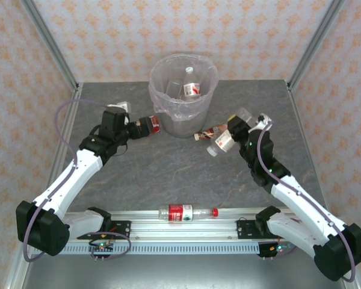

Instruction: Put the plastic bottles in the bin

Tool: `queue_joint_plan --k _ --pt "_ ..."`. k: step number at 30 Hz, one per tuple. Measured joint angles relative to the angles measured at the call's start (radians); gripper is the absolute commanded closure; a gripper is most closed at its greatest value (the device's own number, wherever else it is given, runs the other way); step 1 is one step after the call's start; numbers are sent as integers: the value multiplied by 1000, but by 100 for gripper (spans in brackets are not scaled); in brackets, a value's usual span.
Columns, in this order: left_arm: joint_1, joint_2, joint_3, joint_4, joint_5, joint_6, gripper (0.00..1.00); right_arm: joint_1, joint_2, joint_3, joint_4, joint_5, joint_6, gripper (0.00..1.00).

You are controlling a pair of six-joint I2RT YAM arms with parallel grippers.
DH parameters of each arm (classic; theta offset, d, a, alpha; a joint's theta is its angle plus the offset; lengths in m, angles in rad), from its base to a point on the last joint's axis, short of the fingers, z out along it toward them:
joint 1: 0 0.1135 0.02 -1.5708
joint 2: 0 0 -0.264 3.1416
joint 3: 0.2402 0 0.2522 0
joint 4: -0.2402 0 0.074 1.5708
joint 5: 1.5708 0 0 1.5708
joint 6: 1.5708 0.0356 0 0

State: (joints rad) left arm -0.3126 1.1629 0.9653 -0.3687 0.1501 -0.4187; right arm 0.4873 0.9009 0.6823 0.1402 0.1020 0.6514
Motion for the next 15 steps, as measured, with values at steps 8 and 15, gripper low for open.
queue_joint_plan --k 8,15 --pt "-190 -34 -137 53 31 93 0 0 214 276 73 -176 -52 63" --pt "-391 -137 -270 138 23 195 0 0 433 480 95 -235 -80 63"
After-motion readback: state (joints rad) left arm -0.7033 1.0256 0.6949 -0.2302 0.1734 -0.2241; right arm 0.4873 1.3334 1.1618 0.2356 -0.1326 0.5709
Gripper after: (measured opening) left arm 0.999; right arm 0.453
